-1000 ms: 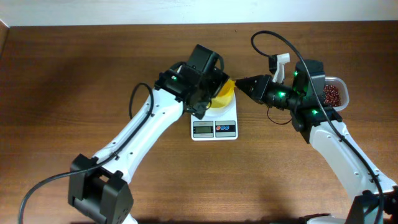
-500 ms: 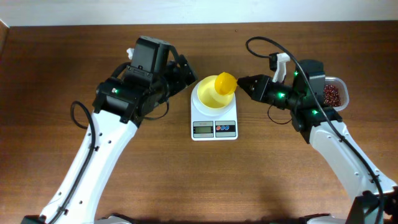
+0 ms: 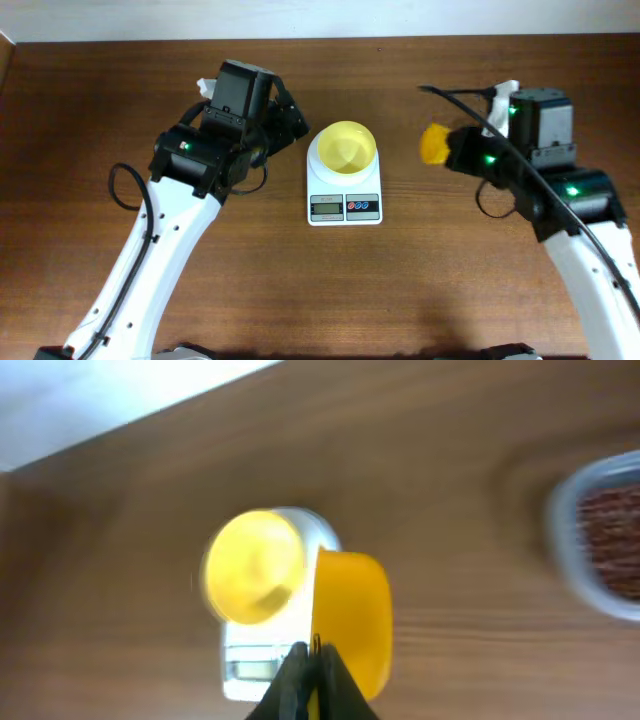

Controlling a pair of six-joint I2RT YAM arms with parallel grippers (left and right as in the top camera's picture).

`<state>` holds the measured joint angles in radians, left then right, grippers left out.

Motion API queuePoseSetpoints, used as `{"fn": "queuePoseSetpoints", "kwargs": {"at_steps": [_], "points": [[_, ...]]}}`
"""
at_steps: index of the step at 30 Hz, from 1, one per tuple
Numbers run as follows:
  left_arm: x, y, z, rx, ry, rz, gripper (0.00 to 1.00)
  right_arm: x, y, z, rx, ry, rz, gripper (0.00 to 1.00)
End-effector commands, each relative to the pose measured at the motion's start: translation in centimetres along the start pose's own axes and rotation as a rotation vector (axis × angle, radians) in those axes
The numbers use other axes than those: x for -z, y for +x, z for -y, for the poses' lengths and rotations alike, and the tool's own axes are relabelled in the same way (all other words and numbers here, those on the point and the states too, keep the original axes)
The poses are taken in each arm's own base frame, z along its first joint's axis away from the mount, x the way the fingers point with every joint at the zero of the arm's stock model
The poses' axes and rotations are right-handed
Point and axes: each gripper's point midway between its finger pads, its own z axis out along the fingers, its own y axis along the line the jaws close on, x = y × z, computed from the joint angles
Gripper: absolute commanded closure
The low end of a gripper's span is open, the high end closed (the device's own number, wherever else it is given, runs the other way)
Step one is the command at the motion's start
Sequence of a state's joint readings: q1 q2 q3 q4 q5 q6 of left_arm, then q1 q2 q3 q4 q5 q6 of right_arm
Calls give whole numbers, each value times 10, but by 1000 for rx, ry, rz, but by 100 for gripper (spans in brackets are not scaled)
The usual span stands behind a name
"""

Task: Scoop item into bowl and weigh 50g on scale
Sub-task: 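Carry the scoop with the right gripper toward the bean container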

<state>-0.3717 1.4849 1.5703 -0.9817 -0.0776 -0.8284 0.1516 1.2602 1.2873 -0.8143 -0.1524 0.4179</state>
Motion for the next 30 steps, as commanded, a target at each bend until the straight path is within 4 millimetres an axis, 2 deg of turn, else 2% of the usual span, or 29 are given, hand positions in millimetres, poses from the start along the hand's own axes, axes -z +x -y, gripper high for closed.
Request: {"fn": "queuePoseSetpoints", "kwargs": {"at_steps": [1, 5, 6, 8, 10, 11, 14, 16, 19, 20, 21, 23, 25, 30], "points": [[0, -4, -3, -132, -19, 8, 1, 28, -12, 30, 22, 197, 87, 96], [-20, 17, -16, -248, -96, -92, 1, 46, -6, 43, 21, 268, 102, 96], [-28, 27, -19, -265, -121, -133, 8, 50, -4, 44, 21, 276, 104, 96], [-44, 46, -18, -300, -152, -197, 31, 55, -4, 44, 21, 272, 111, 96], [-62, 76, -8, -352, -155, -277, 73, 61, -4, 43, 21, 270, 124, 96], [-67, 88, -3, -372, -147, -308, 100, 61, -4, 43, 21, 269, 125, 96], [-72, 118, 11, -416, -135, -357, 100, 62, -5, 44, 22, 275, 128, 96], [-69, 134, 24, -426, -115, -362, 100, 62, -6, 47, 21, 290, 134, 96], [-65, 152, 37, -476, -86, -368, 89, 62, -5, 47, 22, 291, 130, 96], [-64, 154, 40, -483, -80, -368, 91, 62, -5, 47, 23, 292, 129, 96], [-64, 156, 42, -472, -75, -365, 100, 61, -5, 47, 25, 293, 127, 96], [-67, 161, 42, -282, -117, -361, 100, 59, -4, 48, 25, 295, 122, 96], [-79, 163, 40, -215, -157, -342, 100, 55, -3, 49, 25, 300, 110, 96], [-116, 182, 24, -244, -256, -375, 100, 50, -3, 50, 25, 307, 94, 96]]}}
